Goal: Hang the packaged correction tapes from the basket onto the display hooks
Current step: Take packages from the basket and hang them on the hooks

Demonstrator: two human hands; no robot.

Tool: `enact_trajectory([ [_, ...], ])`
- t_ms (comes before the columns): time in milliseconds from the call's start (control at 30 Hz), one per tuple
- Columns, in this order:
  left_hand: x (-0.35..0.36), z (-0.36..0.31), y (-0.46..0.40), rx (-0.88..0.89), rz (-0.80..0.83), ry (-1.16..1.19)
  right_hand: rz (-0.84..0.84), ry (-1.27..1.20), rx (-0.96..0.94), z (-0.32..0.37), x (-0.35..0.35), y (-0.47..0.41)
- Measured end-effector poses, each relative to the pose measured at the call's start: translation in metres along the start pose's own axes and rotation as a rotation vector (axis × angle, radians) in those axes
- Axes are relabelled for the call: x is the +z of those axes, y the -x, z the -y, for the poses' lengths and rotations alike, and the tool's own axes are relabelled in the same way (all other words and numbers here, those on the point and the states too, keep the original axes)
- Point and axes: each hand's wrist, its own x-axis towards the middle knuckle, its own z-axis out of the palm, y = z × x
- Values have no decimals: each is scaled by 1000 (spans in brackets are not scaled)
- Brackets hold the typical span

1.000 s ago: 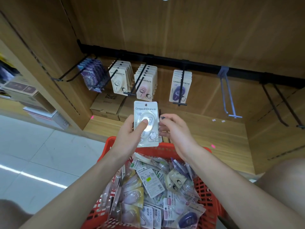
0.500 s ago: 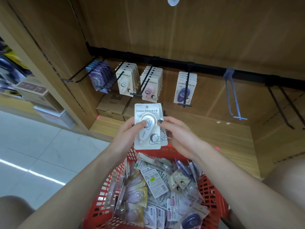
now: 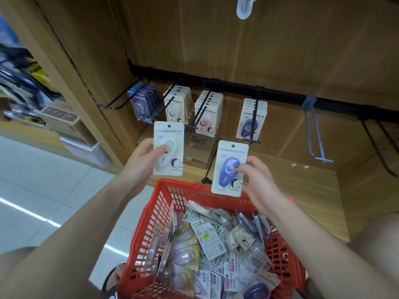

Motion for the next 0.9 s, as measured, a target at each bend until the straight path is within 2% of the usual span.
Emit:
enact_trajectory([
  [100,-20,-3,-17,23,-97,-19,-73,53,-76,-2,-1,3],
  [300,-29,2,-30,16,-100,-77,-152,16,-135,2,-4,-1],
  [467,-22,8,-33,-7,-80,-63,-179,44,-169,6,-5,-5],
  [667,-22,4,-46,3,-170,-5,-167,82,-189,7,-6,-10],
  [900,-20,1,-63,-22,-150,24,-184,100,-225,2,-6,-13],
])
